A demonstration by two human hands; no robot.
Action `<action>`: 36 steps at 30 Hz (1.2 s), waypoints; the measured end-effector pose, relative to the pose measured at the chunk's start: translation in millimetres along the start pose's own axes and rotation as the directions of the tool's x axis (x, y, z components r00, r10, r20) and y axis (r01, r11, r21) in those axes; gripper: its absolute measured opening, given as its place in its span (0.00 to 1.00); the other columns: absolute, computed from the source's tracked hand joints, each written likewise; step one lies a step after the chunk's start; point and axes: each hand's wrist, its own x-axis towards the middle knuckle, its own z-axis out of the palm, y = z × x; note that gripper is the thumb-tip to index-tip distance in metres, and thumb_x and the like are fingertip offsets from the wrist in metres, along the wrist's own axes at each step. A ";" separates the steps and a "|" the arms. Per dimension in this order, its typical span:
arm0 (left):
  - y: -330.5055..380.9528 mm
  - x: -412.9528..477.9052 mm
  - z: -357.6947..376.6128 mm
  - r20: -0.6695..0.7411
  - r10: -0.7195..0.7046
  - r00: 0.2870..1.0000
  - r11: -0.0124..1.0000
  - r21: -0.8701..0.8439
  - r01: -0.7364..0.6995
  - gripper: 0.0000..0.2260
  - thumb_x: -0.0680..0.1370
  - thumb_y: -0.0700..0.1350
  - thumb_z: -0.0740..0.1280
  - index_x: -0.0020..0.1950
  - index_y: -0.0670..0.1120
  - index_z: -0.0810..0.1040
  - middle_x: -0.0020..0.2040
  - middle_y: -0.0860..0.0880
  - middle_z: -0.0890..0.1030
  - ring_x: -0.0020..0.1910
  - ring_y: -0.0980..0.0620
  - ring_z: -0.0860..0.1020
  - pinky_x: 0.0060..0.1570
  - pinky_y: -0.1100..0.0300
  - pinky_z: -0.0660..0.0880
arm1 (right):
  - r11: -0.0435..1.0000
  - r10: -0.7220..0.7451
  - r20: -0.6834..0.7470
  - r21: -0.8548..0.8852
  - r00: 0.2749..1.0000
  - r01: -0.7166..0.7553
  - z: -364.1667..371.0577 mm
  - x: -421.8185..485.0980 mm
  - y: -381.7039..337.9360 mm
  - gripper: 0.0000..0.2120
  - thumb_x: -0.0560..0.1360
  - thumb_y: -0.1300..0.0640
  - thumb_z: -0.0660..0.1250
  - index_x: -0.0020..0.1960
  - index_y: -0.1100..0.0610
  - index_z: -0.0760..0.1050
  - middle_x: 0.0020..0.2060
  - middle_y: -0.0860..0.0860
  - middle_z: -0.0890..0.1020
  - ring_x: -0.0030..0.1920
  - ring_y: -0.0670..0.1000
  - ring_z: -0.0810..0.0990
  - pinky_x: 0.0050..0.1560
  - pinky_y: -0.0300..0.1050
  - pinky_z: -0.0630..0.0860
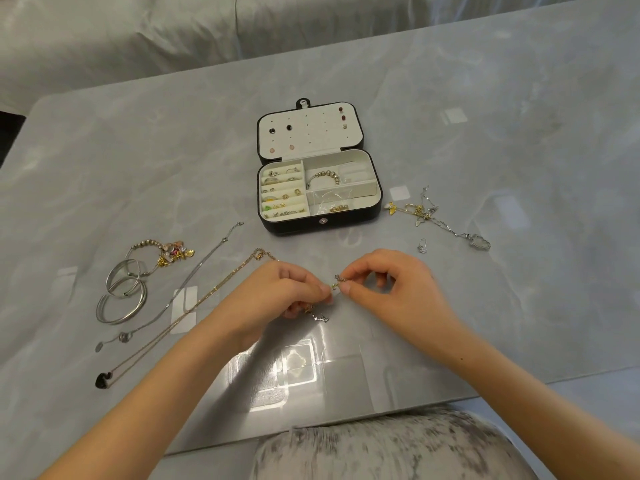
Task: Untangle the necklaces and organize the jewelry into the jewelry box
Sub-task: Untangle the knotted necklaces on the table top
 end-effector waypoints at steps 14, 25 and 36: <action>-0.9 -1.5 1.9 -0.105 0.018 0.994 1.000 0.008 -0.018 0.08 0.75 0.40 0.66 0.39 0.46 0.84 0.42 0.50 0.85 0.41 0.58 0.77 0.41 0.62 0.69 | 0.998 0.061 0.027 -0.026 0.998 -0.060 -5.2 -14.8 5.8 0.09 0.70 0.52 0.69 0.32 0.44 0.74 0.32 0.37 0.78 0.35 0.43 0.71 0.39 0.34 0.67; -2.3 -1.9 2.9 -0.102 0.049 0.994 0.995 0.096 -0.039 0.05 0.74 0.43 0.70 0.39 0.45 0.84 0.27 0.55 0.77 0.30 0.59 0.71 0.35 0.65 0.67 | 0.945 -0.030 0.065 -0.322 0.997 0.049 -8.8 -23.4 13.0 0.07 0.67 0.49 0.65 0.39 0.47 0.82 0.34 0.40 0.77 0.40 0.41 0.72 0.43 0.27 0.64; 0.6 0.4 2.5 -0.047 0.092 0.995 0.951 0.302 -0.074 0.05 0.74 0.40 0.70 0.39 0.48 0.83 0.26 0.58 0.78 0.28 0.65 0.74 0.32 0.74 0.70 | 0.901 -0.074 0.045 -0.425 0.996 0.086 -5.9 -24.6 13.8 0.08 0.67 0.46 0.66 0.38 0.47 0.81 0.34 0.42 0.79 0.37 0.45 0.72 0.38 0.30 0.62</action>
